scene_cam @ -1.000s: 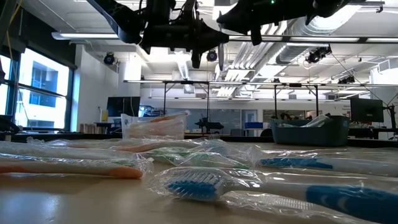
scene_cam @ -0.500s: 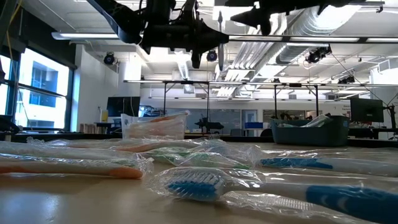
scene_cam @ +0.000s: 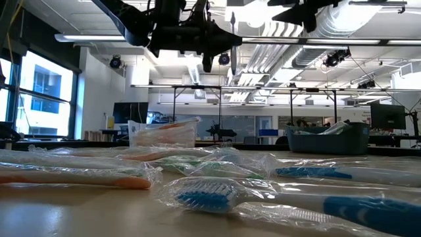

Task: Pick & Place Toothbrushes
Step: Put the blue toothbrush into the gray bin

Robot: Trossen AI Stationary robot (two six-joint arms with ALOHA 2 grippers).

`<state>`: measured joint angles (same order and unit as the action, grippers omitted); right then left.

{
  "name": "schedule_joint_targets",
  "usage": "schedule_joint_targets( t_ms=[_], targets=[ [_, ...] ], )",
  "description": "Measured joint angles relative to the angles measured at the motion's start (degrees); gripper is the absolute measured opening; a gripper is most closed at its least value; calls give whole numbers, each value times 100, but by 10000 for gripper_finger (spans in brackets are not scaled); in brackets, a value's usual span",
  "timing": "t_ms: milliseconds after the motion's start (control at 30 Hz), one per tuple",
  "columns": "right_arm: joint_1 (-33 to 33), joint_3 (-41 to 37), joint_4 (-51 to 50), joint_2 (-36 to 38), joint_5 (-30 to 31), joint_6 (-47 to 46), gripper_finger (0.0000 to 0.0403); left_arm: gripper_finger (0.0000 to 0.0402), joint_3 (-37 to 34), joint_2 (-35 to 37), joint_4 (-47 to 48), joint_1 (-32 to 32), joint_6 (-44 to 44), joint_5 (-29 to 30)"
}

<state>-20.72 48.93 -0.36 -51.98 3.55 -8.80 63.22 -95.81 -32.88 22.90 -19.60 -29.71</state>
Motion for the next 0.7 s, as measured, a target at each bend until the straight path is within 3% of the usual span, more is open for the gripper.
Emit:
schedule_joint_targets(
  t_ms=[200,333,700],
  targets=[
    [-134,0,-578,8,547,-3,241,15,11,118,147,197,-168,-136],
    [-231,0,-1018,6,584,-180,236,15,10,393,633,393,-271,-177],
    [-506,0,-1283,-75,577,-323,226,15,9,1425,3219,561,78,186]
  ],
)
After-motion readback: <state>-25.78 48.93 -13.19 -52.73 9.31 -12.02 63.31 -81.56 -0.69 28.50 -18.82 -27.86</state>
